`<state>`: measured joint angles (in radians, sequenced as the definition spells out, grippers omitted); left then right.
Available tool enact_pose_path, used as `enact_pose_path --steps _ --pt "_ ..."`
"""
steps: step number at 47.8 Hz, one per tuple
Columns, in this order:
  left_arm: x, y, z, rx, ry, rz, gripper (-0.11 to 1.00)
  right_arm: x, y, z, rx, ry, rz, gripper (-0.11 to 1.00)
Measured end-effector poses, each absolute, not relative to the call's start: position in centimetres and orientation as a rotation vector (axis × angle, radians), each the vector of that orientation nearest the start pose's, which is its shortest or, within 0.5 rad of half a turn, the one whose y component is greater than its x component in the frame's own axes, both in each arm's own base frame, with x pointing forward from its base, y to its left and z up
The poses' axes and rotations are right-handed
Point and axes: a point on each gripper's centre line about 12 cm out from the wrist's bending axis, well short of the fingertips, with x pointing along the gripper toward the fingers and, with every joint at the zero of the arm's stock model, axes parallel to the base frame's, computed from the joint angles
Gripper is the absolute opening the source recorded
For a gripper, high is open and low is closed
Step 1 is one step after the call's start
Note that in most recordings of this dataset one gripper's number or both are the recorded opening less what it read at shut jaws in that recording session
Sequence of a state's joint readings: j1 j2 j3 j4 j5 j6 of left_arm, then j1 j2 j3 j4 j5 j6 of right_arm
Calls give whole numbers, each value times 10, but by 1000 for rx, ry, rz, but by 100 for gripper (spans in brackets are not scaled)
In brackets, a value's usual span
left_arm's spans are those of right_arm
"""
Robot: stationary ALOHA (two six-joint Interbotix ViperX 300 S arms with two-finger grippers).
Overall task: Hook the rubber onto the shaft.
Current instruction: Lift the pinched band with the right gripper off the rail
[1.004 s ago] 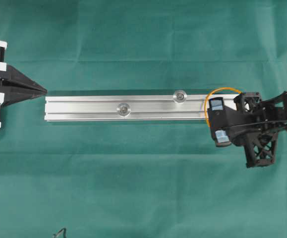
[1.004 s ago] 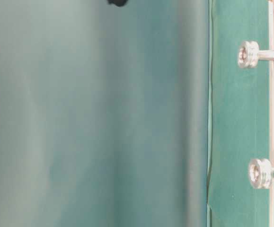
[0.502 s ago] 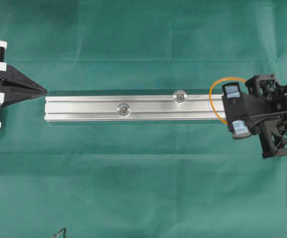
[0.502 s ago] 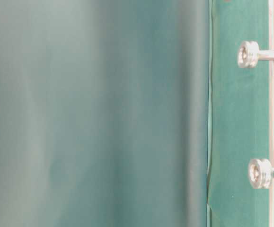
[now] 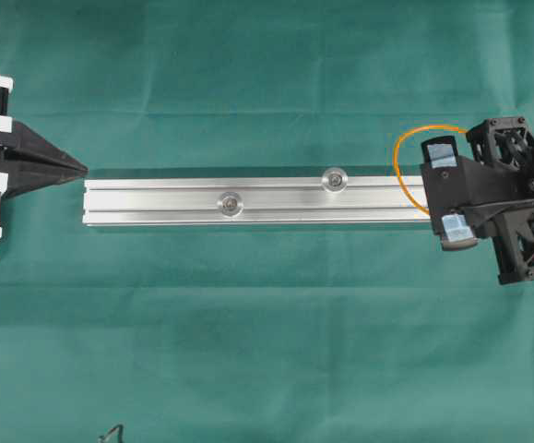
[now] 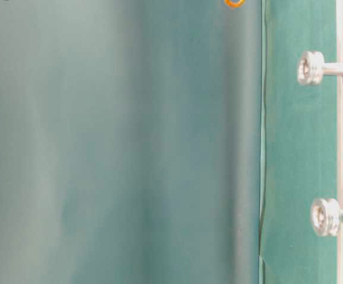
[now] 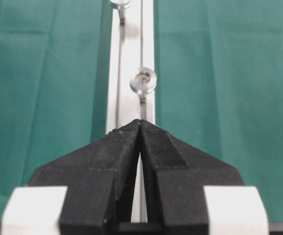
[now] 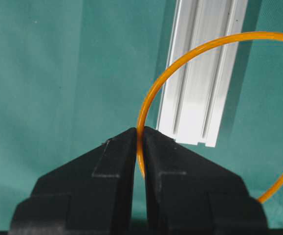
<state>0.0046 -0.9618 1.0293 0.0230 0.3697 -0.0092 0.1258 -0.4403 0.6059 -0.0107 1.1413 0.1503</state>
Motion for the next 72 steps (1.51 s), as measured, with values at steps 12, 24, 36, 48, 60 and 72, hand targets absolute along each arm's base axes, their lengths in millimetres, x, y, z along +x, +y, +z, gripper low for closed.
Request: enact_pose_path --steps 12,24,36,48,60,72 --pt "195 2 277 11 439 10 0 251 31 260 36 1308 4 7" --pt "194 2 277 13 437 10 0 251 31 259 35 1308 5 7" --pt "195 2 278 13 436 10 0 256 31 258 39 1291 5 7" --pt "194 2 277 13 437 10 0 262 32 253 38 1282 7 7" --pt "194 2 277 13 437 10 0 269 33 247 39 1278 8 7" --pt "194 2 277 11 437 10 0 283 35 241 34 1273 12 7"
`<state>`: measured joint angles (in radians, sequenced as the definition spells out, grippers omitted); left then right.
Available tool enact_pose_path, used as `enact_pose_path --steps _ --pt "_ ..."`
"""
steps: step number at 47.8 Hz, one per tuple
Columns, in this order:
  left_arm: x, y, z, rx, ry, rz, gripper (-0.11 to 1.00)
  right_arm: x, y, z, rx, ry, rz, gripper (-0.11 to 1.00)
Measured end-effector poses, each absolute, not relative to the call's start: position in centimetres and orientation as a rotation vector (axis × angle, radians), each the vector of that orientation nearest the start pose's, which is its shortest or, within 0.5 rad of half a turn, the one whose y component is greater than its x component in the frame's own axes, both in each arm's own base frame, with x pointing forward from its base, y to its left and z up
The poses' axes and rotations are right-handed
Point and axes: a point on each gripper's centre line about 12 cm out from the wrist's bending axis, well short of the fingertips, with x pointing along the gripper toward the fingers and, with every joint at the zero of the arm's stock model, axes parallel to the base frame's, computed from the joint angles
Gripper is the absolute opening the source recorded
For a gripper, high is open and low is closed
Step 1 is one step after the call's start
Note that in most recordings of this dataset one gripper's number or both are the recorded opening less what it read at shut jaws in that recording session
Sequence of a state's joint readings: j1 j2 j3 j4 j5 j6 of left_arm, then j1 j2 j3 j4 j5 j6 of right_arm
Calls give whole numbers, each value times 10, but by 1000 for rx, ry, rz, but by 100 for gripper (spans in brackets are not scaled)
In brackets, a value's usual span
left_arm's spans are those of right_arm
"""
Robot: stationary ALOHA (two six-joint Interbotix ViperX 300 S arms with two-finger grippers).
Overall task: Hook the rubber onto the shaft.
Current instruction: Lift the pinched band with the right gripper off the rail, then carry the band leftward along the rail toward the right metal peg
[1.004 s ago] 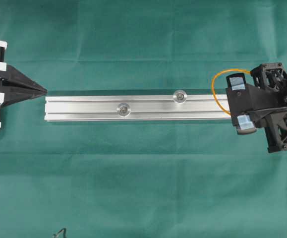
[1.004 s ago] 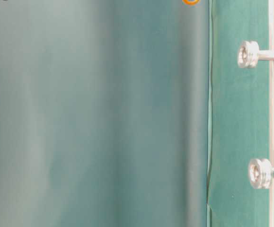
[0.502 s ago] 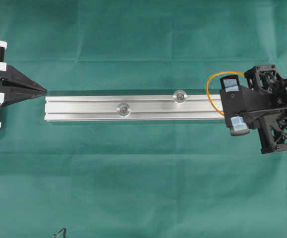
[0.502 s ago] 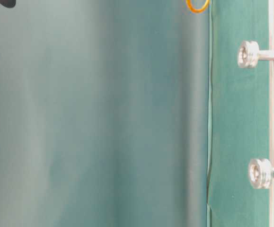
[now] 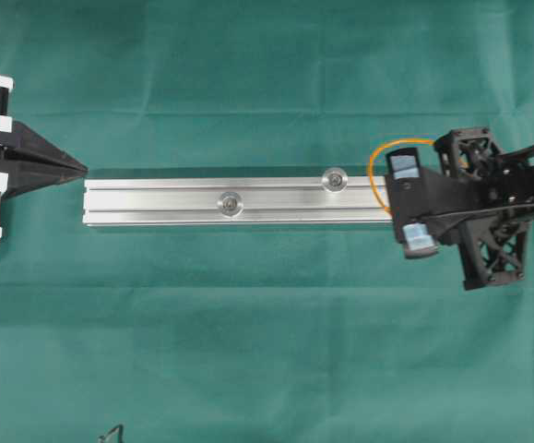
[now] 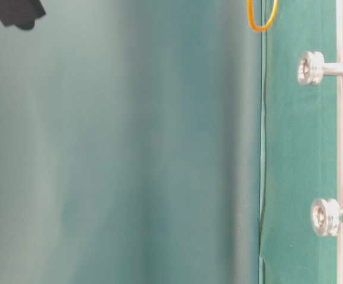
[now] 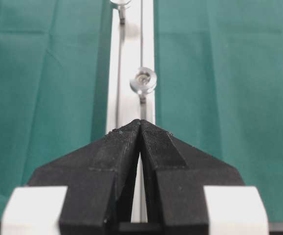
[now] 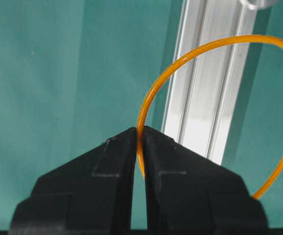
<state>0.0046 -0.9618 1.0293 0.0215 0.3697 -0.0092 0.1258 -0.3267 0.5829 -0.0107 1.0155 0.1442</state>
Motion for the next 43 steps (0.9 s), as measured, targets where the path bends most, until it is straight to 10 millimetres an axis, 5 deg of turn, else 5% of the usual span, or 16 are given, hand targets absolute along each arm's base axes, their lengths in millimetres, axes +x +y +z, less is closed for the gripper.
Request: enact_pose_path --steps 43 --pt "195 2 277 13 436 10 0 344 32 241 43 1229 -1 7"
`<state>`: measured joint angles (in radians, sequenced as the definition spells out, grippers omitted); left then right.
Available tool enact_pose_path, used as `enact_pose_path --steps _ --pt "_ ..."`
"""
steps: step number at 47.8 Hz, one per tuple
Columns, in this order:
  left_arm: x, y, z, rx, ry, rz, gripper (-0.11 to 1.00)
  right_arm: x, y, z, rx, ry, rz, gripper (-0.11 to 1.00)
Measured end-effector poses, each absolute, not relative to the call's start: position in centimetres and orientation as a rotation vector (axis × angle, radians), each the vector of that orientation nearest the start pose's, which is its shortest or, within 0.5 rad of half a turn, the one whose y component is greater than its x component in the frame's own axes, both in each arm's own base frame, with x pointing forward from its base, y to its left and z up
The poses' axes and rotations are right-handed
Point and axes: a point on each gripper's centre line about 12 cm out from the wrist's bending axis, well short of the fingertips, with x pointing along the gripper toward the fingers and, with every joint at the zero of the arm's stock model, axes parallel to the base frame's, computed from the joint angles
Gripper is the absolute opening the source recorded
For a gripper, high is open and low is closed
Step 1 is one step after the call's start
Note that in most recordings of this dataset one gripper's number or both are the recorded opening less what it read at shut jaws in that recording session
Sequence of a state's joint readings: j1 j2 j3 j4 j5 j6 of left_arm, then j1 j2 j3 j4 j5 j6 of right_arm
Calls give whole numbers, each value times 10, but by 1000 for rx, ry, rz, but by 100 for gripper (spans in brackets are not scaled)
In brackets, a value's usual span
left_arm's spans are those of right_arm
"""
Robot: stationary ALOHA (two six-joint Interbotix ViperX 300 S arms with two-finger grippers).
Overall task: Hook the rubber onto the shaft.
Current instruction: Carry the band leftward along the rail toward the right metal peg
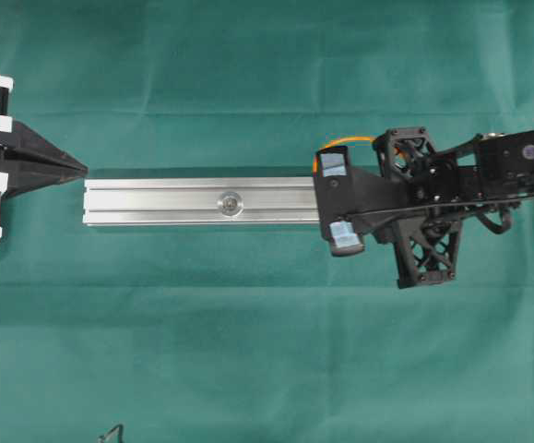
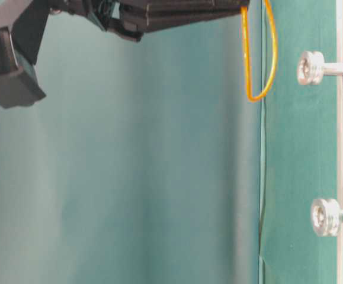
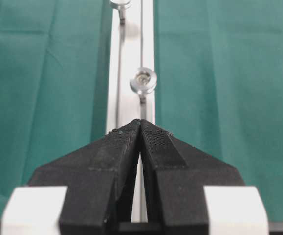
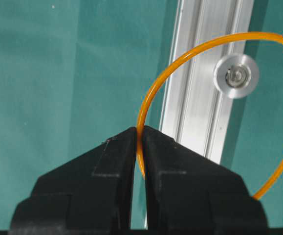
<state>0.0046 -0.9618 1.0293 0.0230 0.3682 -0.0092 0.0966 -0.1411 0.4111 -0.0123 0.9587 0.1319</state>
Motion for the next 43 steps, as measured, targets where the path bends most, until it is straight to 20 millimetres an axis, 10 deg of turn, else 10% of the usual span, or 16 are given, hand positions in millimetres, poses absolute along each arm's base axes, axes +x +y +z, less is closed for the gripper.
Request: enact_pose_path --steps 43 --pt "194 2 277 13 437 10 0 362 33 237 45 1211 -3 7"
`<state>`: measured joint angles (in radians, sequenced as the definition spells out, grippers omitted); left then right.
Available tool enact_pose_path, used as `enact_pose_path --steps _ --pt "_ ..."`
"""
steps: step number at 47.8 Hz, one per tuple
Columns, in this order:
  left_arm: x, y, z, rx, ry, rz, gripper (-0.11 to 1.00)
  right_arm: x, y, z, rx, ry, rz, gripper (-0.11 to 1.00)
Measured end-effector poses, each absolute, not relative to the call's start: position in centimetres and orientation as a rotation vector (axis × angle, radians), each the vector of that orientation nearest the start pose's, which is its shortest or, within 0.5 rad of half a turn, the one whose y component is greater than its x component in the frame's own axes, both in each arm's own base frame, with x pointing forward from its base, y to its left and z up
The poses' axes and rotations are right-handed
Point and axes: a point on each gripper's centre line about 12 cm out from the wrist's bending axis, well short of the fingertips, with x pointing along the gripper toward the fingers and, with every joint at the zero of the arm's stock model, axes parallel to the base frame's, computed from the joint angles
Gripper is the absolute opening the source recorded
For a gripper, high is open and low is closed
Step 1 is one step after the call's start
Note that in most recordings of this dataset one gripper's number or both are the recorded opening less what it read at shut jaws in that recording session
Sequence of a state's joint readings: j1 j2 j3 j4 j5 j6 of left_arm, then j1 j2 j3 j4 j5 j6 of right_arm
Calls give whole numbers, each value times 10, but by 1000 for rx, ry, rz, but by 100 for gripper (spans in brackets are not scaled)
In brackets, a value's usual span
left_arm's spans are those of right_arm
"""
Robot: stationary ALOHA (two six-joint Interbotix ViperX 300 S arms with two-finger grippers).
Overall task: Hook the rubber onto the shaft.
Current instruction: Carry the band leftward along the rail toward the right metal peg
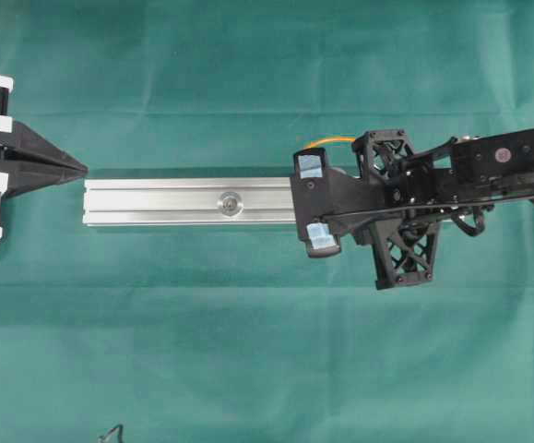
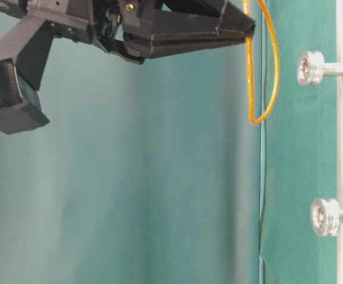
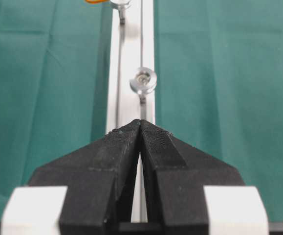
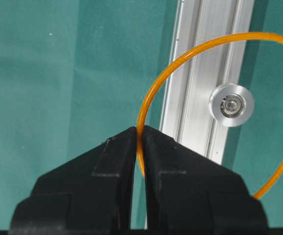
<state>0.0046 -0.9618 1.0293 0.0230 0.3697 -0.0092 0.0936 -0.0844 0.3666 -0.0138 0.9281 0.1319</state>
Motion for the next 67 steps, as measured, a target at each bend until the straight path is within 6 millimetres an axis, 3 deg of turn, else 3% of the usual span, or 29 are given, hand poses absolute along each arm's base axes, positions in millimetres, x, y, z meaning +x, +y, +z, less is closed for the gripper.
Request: enact_pose_path --steps 49,67 --pt "194 2 277 13 437 10 0 367 33 230 50 1216 -5 7" --pt "194 2 277 13 437 9 0 368 44 230 47 1194 21 7"
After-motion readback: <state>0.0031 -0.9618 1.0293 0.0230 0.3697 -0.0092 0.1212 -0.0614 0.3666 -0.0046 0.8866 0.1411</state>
